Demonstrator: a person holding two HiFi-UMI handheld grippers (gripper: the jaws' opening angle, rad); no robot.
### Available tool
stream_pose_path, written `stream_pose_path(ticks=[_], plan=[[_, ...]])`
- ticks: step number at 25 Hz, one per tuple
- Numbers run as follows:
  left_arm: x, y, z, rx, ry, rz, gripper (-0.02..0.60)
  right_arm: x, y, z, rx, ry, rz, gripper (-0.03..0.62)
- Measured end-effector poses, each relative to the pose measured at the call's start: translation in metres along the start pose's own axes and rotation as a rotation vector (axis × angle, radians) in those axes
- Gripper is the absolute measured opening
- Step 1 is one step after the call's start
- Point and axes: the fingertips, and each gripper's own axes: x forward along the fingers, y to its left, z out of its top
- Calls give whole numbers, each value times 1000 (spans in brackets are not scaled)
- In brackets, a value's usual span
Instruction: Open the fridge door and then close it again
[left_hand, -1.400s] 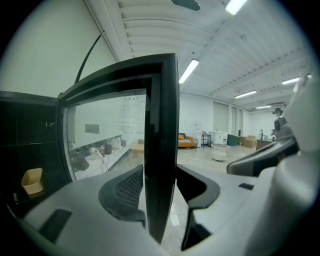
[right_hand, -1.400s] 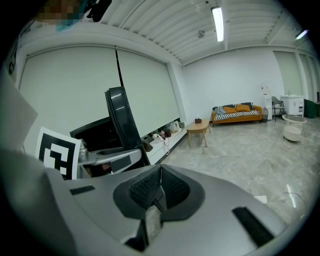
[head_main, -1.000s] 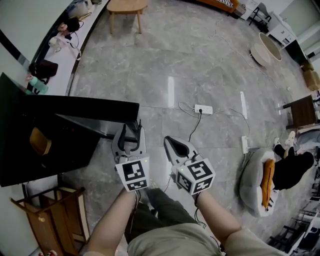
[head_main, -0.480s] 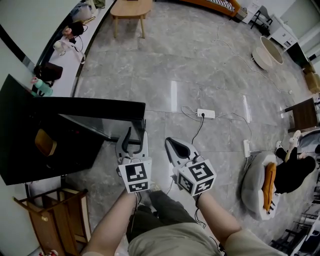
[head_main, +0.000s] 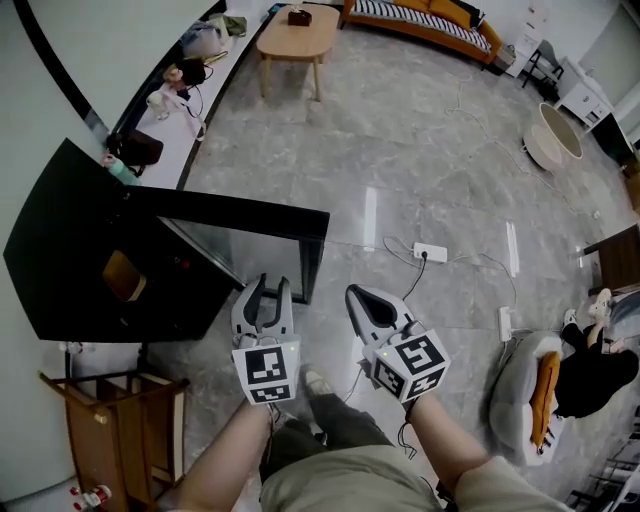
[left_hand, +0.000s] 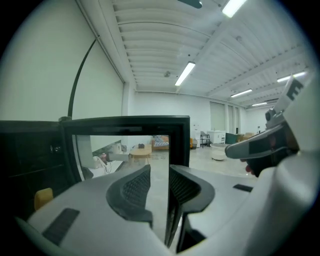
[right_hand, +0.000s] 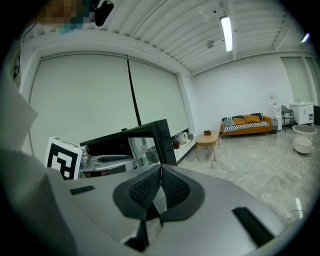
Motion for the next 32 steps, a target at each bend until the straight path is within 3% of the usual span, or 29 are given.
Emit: stream_pose_path(ticks=[16,27,32], plan=[[-176,106,74,-19,-103,215,69,-15,101,79,-134,-56,183,-3],[-285,185,39,-118,-63,469,47,0,193,103,-228,-63,375,-3],[-326,198,38,-139,-80,536,32,0,233,108,-312,-66,436,-3]])
